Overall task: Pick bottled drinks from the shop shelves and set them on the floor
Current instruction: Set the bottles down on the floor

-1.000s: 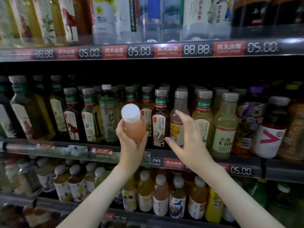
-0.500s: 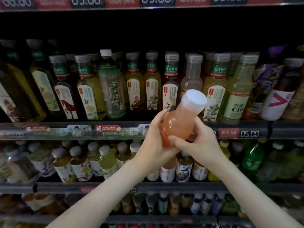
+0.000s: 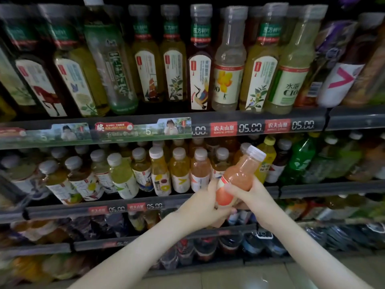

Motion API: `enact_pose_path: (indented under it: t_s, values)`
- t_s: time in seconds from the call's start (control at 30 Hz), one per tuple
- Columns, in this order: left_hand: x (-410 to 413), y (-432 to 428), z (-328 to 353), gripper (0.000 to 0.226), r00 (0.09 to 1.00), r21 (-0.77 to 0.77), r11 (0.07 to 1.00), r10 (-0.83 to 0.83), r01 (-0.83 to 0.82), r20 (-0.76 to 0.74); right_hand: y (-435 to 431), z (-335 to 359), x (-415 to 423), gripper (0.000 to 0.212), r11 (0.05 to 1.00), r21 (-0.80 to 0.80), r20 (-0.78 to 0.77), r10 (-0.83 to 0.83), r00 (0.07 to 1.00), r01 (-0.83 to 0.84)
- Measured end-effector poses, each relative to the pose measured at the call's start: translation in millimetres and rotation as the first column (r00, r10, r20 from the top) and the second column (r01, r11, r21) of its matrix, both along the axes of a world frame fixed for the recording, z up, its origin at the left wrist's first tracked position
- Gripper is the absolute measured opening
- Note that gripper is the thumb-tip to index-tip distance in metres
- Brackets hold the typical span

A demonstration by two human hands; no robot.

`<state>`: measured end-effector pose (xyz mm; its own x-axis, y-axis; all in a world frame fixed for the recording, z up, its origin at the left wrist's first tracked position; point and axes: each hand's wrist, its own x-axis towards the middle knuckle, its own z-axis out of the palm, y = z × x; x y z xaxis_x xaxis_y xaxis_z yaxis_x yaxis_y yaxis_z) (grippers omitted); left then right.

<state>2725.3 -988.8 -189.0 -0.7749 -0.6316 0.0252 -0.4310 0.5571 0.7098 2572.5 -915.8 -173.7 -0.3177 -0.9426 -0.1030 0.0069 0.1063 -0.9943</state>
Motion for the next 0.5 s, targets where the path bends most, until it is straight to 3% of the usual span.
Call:
enact_pose_path:
  t_s: [0.13,0.23,0.33,0.5]
  values:
    - [-4,-15,0,0.076,0.986,-0.013,0.997,-0.078,0.080,0.146,1,-6,-20,0.052,1.000,0.014,-0.085,-0.017,0.996,0.018]
    - [-8,-23,-5,0.061,0.994,-0.202,0.979,0.037,-0.016,0.100,2,-9,-38,0.045,0.998,0.009,-0.186,-0.053,0.981,0.055]
    - [-23,-30,-9,0.050,0.993,-0.420,0.903,0.115,-0.089,0.037,6,-11,-58,0.047,0.995,-0.008,-0.236,-0.096,0.967,0.097]
    - [-63,-45,-11,0.065,0.965,-0.571,0.812,0.228,-0.116,0.128,17,-10,-85,0.048,0.987,-0.046,-0.238,-0.158,0.958,0.152]
